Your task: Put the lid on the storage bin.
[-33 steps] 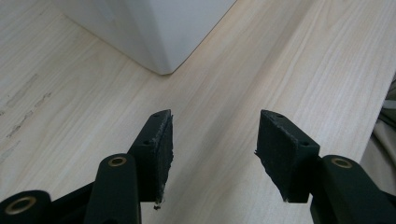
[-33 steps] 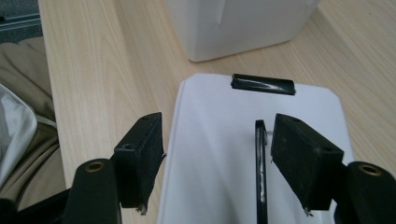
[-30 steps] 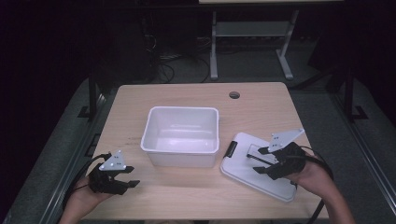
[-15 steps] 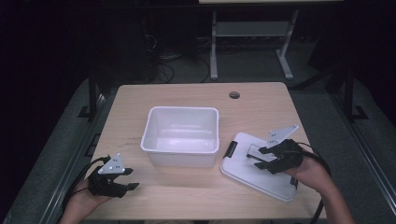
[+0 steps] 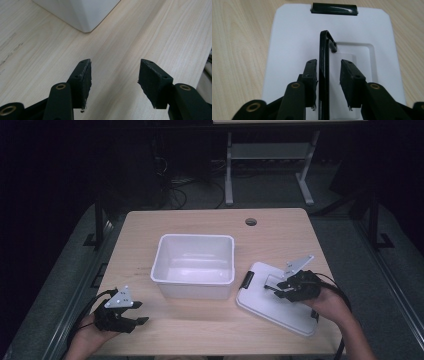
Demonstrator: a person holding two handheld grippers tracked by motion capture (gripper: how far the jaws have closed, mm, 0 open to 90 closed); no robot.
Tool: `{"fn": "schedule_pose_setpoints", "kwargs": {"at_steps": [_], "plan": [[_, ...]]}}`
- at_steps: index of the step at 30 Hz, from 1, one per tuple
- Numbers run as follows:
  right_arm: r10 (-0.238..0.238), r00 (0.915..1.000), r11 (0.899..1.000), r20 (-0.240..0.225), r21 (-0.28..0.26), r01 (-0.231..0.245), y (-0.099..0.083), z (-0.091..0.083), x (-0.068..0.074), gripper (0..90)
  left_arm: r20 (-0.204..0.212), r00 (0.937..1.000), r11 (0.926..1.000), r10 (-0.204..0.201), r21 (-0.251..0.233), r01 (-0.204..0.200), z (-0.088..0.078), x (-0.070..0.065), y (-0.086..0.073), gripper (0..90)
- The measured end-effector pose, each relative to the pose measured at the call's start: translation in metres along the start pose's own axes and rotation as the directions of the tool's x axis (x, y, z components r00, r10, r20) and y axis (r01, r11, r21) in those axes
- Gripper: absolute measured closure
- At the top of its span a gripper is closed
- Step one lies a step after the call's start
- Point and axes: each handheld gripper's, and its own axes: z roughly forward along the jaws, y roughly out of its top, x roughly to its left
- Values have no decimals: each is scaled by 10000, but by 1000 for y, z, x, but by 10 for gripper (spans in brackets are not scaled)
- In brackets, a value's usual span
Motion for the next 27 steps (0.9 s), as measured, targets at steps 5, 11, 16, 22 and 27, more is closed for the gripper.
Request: {"fn": "schedule_pose_setpoints", "kwargs": {"at_steps": [5, 11, 16, 22, 27], "plan": [[180, 9998, 9998, 38, -66, -180, -2, -1, -5, 708, 0, 10000, 10000, -25, -58, 25, -1, 1, 0, 433], [196, 9998, 9998, 75, -37, -196, -2, 1, -11, 731, 117, 9999, 9999, -75, -70, 76, 1, 3, -1, 429], [230, 9997, 9997, -62, 32, -230, -2, 3, -14, 770, 119, 9998, 9997, -144, -199, 146, -1, 4, -3, 429], [259, 9996, 9997, -119, 31, -259, -3, 4, -16, 817, 257, 9995, 9996, -170, -236, 176, 2, 6, -4, 429], [193, 9995, 9998, -231, 9, -193, -4, 4, -17, 832, 197, 9997, 9996, -158, -228, 162, 3, 5, -3, 417]]}}
